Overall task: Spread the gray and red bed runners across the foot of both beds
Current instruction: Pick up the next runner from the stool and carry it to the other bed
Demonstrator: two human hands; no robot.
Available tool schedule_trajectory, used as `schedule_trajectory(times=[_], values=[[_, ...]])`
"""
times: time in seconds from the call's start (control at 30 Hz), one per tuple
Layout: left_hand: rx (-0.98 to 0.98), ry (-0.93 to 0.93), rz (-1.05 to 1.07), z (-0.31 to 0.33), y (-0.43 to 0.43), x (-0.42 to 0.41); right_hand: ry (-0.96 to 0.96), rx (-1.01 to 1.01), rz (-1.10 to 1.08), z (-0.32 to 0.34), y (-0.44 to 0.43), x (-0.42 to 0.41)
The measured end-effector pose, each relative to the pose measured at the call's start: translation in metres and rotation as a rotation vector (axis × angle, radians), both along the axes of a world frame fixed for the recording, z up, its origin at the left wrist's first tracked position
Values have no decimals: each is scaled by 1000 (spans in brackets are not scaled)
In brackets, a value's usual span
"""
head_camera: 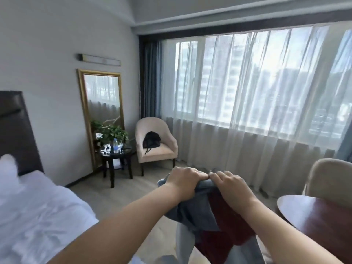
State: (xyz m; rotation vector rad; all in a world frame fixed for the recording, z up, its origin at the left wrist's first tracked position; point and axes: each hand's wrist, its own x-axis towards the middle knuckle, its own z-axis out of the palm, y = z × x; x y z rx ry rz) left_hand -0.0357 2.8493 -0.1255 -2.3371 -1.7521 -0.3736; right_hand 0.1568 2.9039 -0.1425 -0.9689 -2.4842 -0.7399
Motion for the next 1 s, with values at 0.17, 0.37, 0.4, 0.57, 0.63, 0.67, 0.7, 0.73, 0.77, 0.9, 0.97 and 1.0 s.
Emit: schedule_trajectory(times=[0.17,0.37,0.4,0.57,0.63,0.67,0.7,0.73,0.77,0.9,0.97,1.0], values=[[-28,37,318,11,-52,-112,-60,2,300,12,3,-134],[-38,40,742,21,-169,-210,-132,2,785,26,-44,-291],[-40,54,823,26,-196,-220,-149,8,884,28,-59,-317],[-51,102,1193,33,-339,-241,-171,28,1348,35,-171,-424],[-68,141,1335,32,-396,-237,-151,49,1504,36,-229,-450],[-75,161,1413,30,-426,-232,-135,61,1583,36,-260,-459],[-81,180,1485,29,-454,-226,-124,72,1663,37,-292,-465],[-83,195,1551,29,-483,-219,-119,86,1737,37,-324,-468],[-77,208,1613,28,-510,-210,-116,95,1799,37,-356,-469],[-91,228,1828,26,-614,-164,-192,132,1938,35,-482,-461],[-103,215,1950,27,-671,-138,-206,143,1995,37,-551,-453],[-101,208,2009,28,-701,-125,-200,137,2033,38,-587,-447]])
